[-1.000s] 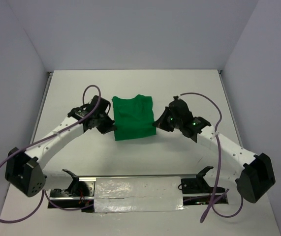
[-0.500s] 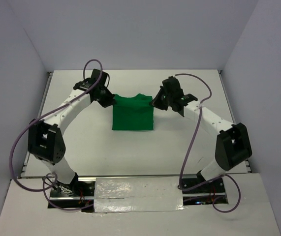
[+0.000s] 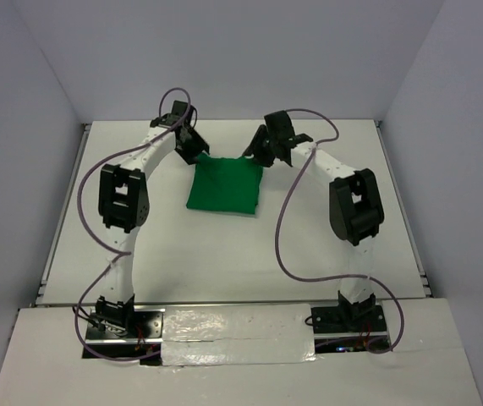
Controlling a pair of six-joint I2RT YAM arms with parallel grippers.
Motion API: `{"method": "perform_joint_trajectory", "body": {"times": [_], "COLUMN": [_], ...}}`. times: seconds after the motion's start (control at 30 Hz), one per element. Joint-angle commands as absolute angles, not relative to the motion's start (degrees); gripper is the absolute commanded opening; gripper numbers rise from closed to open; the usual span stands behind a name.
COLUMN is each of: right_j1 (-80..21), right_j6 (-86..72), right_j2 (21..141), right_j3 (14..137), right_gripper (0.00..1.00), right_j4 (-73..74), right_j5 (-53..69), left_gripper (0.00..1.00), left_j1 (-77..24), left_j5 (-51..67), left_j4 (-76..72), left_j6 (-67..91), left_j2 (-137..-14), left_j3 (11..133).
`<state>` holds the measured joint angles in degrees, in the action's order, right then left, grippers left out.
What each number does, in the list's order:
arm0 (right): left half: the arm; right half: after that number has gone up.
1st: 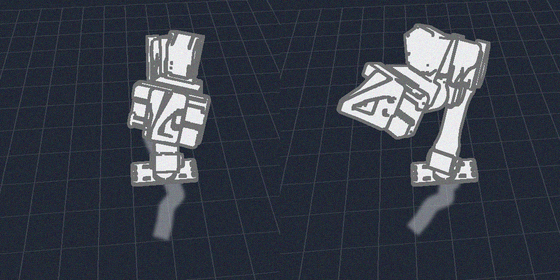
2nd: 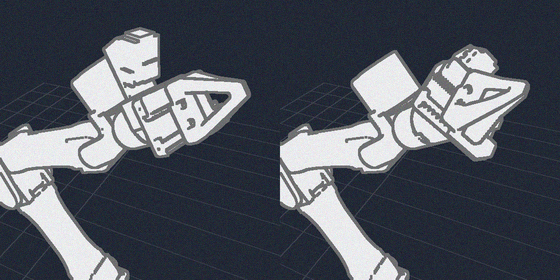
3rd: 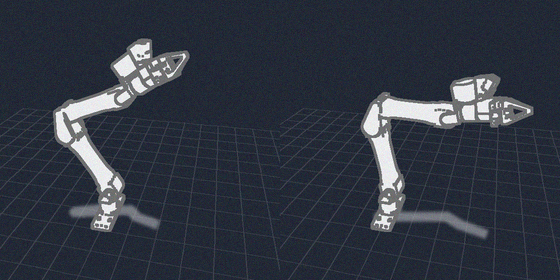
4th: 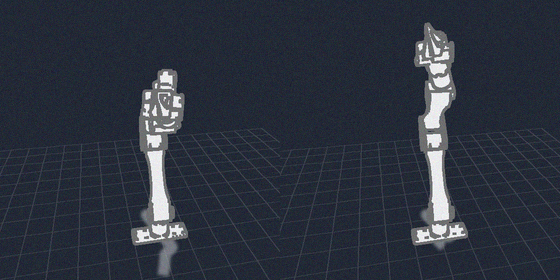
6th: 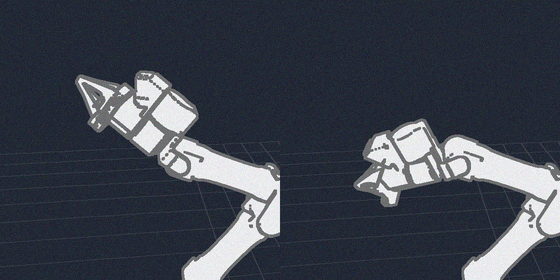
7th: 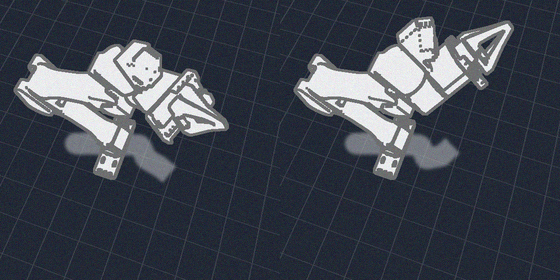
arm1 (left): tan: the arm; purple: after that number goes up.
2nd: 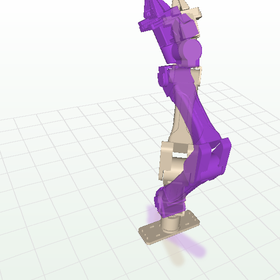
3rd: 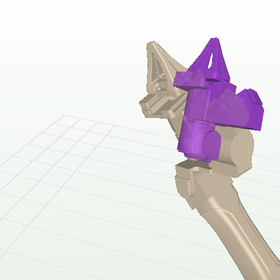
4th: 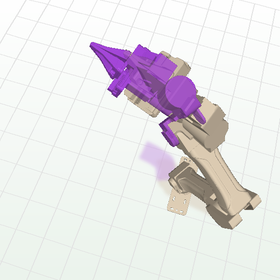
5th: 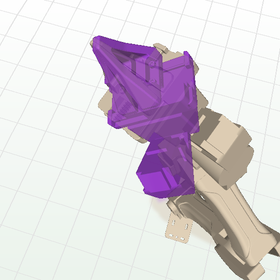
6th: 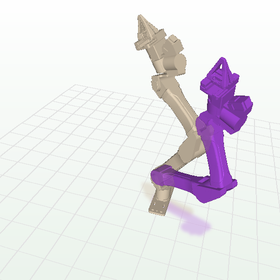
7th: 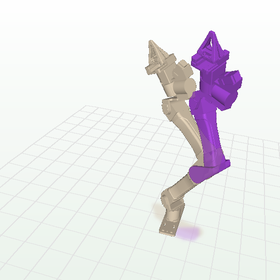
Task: Fold and stack the t-shirts
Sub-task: Fold the long partially folded tshirt into a neat square
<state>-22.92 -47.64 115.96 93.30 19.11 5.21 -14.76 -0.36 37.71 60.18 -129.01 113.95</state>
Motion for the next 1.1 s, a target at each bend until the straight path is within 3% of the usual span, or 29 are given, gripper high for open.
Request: {"method": "perform_joint_trajectory", "body": {"times": [0.0,0.1,0.27,0.63,0.77,0.83,0.93,0.97,1.03,1.07], "right_j1": [-21.0,-20.9,-21.3,-23.4,-23.9,-23.9,-23.8,-23.6,-22.9,-22.8], "right_j6": [-47.8,-46.6,-41.1,-35.5,-35.3,-35.8,-36.5,-37.1,-38.0,-38.8], "right_j2": [118.8,117.0,105.6,93.8,99.0,103.0,113.1,115.6,122.5,124.7], "right_j3": [99.8,101.2,90.0,73.3,78.6,84.1,94.4,97.0,103.6,105.9], "right_gripper": [0.58,0.62,0.62,0.63,0.57,0.49,0.30,0.18,0.06,0.00], "right_j4": [18.6,19.5,18.4,18.0,18.9,19.7,24.9,27.4,29.4,31.3], "right_j5": [6.3,6.1,0.8,0.1,1.1,1.4,-1.3,-1.8,-1.8,-1.7], "left_gripper": [0.77,0.99,0.99,0.99,0.86,0.84,0.80,0.74,0.58,0.40], "left_j1": [-12.7,-14.0,-16.0,-20.7,-20.4,-20.4,-20.2,-20.0,-19.6,-19.1], "left_j5": [1.1,-1.6,-6.2,-9.8,-9.1,-8.2,-8.2,-8.8,-8.9,-8.6], "left_j4": [42.7,40.1,22.5,15.7,16.5,16.1,17.6,18.6,19.7,21.0], "left_j6": [58.0,53.5,45.6,38.2,39.6,40.4,41.5,41.8,42.5,42.7], "left_j2": [-137.3,-132.4,-111.2,-91.7,-98.1,-101.8,-109.9,-114.0,-118.1,-121.8], "left_j3": [129.5,131.7,104.9,77.9,80.8,85.2,93.5,95.4,101.3,103.3]}}
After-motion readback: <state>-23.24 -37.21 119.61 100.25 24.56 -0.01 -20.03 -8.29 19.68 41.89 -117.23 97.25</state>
